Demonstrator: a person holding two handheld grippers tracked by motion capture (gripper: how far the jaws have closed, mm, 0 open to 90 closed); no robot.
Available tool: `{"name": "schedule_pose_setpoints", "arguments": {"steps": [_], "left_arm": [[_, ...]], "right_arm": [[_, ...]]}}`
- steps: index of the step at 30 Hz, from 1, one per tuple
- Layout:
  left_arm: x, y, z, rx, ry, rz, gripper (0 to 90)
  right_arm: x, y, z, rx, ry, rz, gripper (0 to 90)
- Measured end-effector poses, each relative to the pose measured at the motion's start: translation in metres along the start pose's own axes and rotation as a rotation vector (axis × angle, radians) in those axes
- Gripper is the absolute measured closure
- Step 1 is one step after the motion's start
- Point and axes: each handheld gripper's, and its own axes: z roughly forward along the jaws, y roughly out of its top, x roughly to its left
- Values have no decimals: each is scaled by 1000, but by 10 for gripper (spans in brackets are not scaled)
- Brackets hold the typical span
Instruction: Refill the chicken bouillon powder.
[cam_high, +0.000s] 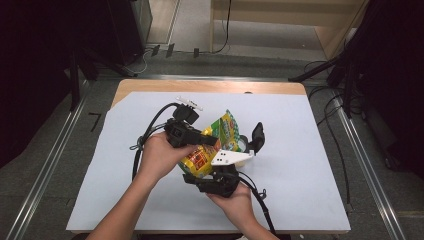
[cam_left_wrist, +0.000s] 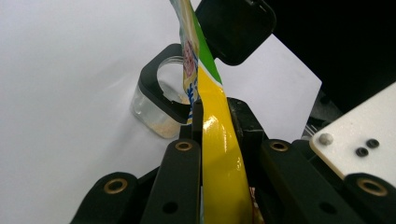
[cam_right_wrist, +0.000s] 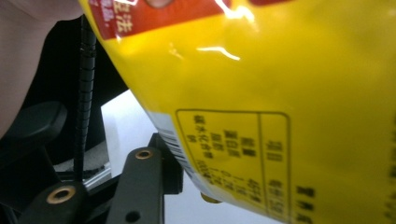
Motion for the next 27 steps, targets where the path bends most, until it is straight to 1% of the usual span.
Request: {"name": "schedule_pose_setpoints", "arguments": {"steps": [2, 3, 5, 7, 8, 9, 11, 12, 13, 16, 18, 19, 20, 21, 24, 25, 27], "left_arm": [[-1, 0, 0, -4, 5, -12, 840], [-1, 0, 1, -1, 10, -20, 843], [-1, 0, 1, 3, 8, -26, 845], [-1, 0, 1, 1, 6, -20, 838], [-1, 0, 1, 0, -1, -15, 826], [-2, 0, 2, 0, -11, -13, 796], [-3, 1, 1, -3, -10, 3, 732], [-4, 2, 0, -8, -15, 10, 715], [-5, 3, -2, -6, -7, 20, 692], [-6, 5, -6, -11, -10, 19, 669], [-7, 6, -9, -13, -18, 9, 679], [-7, 7, -10, -12, -18, 11, 697], [-7, 9, -10, -3, -9, 1, 720], [-7, 10, -10, 5, -5, 5, 749], [-7, 15, -6, 32, 4, 2, 817], [-6, 16, -5, 32, 1, -4, 829], [-3, 19, -3, 29, -16, -20, 838]], "right_arm": [[3, 1, 2, 15, -25, -23, 570], [4, 1, 2, 20, -33, -29, 577], [6, 1, 3, 31, -61, -37, 635], [7, 2, 3, 39, -74, -27, 651], [6, 2, 2, 38, -71, -21, 655], [6, 2, 2, 35, -64, -15, 659], [6, 3, 0, 23, -44, 11, 662], [5, 3, 0, 15, -39, 16, 663], [4, 4, -2, 4, -25, 30, 663], [2, 4, -4, -29, 31, 54, 663], [2, 5, -5, -49, 58, 56, 663], [2, 5, -5, -57, 60, 49, 663], [3, 5, -6, -58, 64, 48, 663], [3, 6, -6, -60, 68, 46, 662], [3, 8, -4, -40, 55, 40, 656], [3, 8, -4, -35, 42, 36, 653], [2, 10, -5, -32, 35, 36, 643]]}}
